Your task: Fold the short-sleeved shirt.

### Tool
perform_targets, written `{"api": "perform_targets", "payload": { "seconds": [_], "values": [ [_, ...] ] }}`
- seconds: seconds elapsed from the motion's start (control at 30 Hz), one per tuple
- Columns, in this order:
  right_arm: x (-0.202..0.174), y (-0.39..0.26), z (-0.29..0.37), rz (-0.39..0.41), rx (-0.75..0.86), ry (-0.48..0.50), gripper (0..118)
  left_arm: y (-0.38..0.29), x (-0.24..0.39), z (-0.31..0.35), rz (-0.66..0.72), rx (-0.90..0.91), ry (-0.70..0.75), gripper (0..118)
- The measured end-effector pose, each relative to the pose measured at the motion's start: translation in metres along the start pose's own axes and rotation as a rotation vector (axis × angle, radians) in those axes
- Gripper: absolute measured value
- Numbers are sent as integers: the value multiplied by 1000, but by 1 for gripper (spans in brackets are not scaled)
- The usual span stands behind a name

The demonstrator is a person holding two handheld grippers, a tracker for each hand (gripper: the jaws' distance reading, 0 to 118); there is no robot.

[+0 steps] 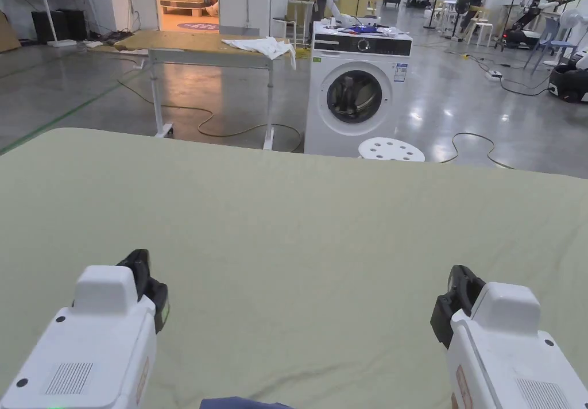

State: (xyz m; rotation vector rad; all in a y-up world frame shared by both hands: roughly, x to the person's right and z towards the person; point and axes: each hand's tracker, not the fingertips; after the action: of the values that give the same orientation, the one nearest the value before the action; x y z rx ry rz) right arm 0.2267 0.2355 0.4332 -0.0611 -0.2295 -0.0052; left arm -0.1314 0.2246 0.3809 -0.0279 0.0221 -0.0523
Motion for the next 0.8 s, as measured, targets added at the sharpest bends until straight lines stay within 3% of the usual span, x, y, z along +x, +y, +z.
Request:
{"api": "perform_targets", "payload": {
  "seconds": [0.13,0.2,0.4,0.5,0.6,0.67,0.8],
  "values": [
    [-2,5,11,3,-21,14,0,1,-10,6,16,-5,-12,5],
    [-8,-1,26,-24,-73,79,0,-1,-16,7,21,-17,-17,5],
    [-52,-53,70,5,-322,361,0,-23,-31,16,26,-89,-46,5],
    [-78,-84,78,61,-404,413,0,-37,-37,22,28,-139,-58,5],
    [-94,-110,73,90,-448,403,0,-50,-45,27,62,-193,-61,5],
    [-98,-126,67,134,-493,328,0,-57,-49,31,88,-238,-80,5],
    [-84,-147,55,51,-568,264,0,-71,-55,35,133,-375,-184,5]
  ]
}}
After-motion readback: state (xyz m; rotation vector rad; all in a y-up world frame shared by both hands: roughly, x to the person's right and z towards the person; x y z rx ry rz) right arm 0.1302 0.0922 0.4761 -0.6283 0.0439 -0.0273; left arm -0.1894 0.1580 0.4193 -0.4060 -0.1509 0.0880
